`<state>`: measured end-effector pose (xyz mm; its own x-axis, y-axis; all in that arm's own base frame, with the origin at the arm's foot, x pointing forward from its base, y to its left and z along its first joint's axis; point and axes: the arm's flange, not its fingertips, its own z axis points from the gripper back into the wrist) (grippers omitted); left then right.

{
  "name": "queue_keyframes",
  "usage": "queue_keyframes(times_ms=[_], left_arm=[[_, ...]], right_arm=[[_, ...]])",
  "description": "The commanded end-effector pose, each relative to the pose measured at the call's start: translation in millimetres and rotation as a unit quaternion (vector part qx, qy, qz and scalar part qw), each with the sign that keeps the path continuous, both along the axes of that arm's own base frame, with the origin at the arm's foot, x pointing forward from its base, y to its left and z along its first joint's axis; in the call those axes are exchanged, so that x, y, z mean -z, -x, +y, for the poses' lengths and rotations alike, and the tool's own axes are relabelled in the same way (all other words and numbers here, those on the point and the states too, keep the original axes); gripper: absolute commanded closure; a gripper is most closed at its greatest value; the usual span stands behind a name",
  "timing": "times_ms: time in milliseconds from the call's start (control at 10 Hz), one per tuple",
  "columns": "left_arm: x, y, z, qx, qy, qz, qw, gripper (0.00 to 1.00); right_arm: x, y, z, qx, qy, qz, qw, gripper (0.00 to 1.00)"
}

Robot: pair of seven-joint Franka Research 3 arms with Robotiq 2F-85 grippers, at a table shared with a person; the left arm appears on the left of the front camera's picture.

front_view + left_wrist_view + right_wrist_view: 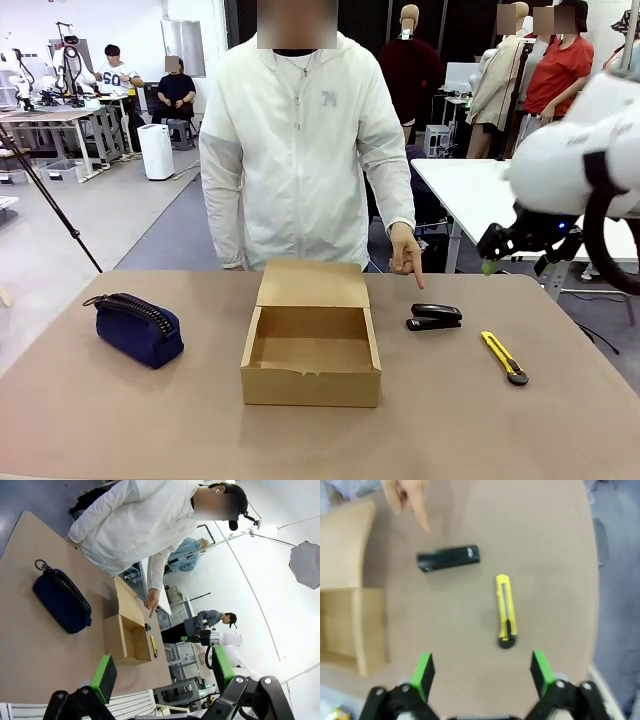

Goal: Pack the items into the box.
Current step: Pick up the item indicated by the person and place it inside the Mailer Box.

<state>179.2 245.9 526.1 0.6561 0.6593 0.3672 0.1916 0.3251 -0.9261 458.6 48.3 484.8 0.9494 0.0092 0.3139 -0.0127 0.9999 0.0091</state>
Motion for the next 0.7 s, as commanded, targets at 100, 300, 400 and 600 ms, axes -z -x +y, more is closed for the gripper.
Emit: queue_keyframes(times_ms=[100,300,400,600], left_arm=[[-2,0,2,0.002,0.0,-0.014,1.0,0.0],[-2,0,2,0.002,0.0,-0.014,1.0,0.0],[-2,0,2,0.002,0.0,-0.014,1.0,0.0],[-2,0,2,0.002,0.0,-0.014,1.0,0.0]], right_arm=[[-13,6,-11,0.034,-0.054,-0.006,0.998,0.0],[-13,6,-11,0.034,-0.054,-0.006,0.998,0.0],[-7,2,-12,0.016,-0.029,-0.004,0.999,0.0],[20,-73,4,-0.046,-0.052,0.047,0.996,0.0]])
